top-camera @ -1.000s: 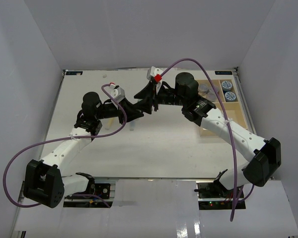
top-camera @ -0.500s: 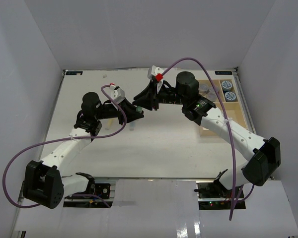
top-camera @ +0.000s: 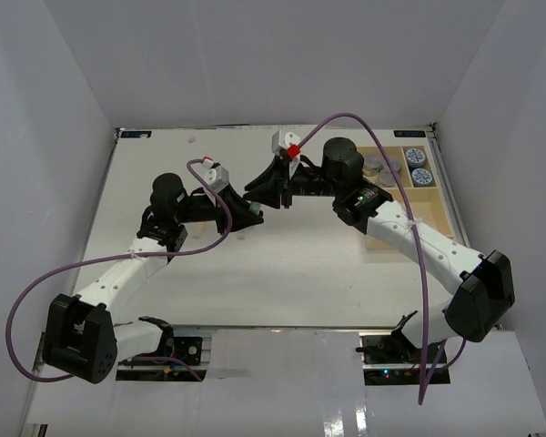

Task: Sort the stationery into containers
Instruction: Close the pen cap on the pen.

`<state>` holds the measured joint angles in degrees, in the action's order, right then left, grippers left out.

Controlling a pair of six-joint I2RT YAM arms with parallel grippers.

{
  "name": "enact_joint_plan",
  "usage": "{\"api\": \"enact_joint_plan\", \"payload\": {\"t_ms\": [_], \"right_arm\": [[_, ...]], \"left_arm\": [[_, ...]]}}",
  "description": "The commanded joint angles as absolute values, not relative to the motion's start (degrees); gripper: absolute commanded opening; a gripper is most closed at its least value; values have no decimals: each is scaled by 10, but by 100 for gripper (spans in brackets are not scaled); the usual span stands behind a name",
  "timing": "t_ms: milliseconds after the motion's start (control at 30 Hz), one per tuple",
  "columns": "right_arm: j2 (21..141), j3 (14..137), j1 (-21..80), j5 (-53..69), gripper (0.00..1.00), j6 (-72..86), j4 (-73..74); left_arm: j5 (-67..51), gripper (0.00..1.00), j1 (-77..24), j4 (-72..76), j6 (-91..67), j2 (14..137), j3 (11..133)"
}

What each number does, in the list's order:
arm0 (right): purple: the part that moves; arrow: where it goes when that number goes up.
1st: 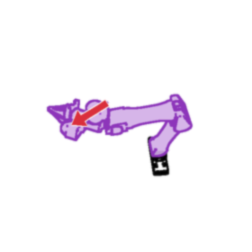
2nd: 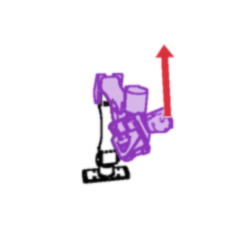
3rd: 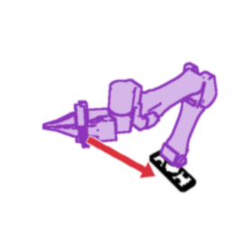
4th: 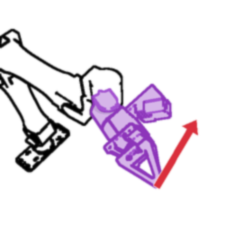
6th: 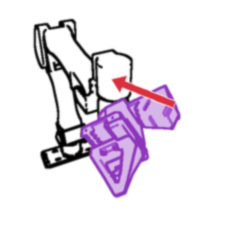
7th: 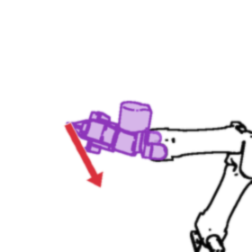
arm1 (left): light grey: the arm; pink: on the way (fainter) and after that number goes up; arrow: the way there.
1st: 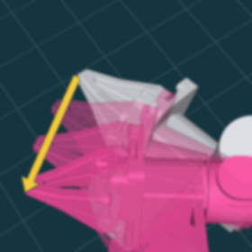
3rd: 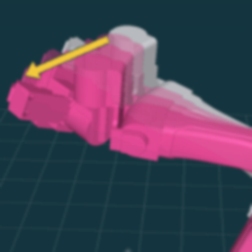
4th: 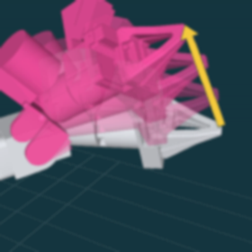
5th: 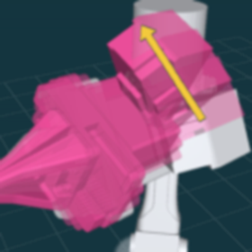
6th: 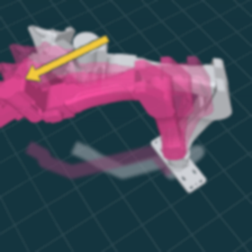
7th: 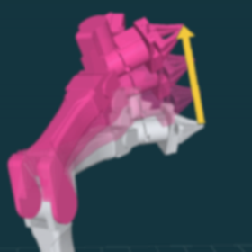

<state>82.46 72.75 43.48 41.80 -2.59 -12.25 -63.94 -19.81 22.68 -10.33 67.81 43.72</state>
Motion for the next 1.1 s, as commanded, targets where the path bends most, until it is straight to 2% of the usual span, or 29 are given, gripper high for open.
{"api": "enact_joint_plan", "payload": {"t_ms": [0,400,1067], "right_arm": [[839,703,446,466,8,-54,-44],[865,673,482,449,8,-83,17],[885,622,525,446,8,-65,32]], "left_arm": [[-648,0,-191,317,-135,642,452],[-635,0,-171,364,-166,620,442],[-614,0,-134,435,-207,599,430]]}}
